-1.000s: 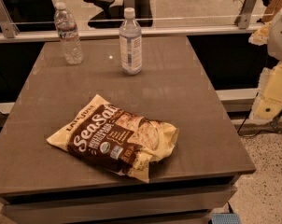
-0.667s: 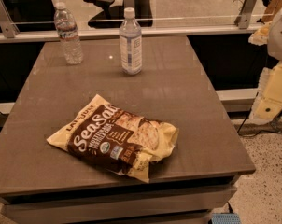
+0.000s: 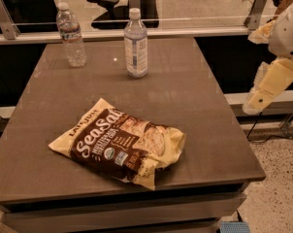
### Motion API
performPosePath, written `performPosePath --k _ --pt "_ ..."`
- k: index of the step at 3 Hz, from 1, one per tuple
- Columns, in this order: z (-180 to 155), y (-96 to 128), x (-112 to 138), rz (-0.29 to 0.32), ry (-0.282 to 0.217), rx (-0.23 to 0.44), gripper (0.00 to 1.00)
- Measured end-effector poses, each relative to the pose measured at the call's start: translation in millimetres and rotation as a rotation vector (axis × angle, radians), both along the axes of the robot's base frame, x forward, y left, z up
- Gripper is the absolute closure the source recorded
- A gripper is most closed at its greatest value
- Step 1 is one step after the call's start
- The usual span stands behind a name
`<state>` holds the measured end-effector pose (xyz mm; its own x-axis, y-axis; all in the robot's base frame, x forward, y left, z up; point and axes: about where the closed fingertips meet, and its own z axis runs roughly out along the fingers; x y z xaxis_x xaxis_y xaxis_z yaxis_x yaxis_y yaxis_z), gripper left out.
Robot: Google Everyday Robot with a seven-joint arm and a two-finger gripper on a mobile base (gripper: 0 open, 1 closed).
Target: Knock blue plastic bottle over
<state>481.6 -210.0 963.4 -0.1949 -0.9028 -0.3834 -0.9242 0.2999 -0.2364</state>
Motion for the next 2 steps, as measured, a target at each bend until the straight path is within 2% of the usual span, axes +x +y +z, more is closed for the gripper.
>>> performPosePath --k 2 --pt "-18.2 58.3 44.9 0.029 -0.022 0.378 0.0"
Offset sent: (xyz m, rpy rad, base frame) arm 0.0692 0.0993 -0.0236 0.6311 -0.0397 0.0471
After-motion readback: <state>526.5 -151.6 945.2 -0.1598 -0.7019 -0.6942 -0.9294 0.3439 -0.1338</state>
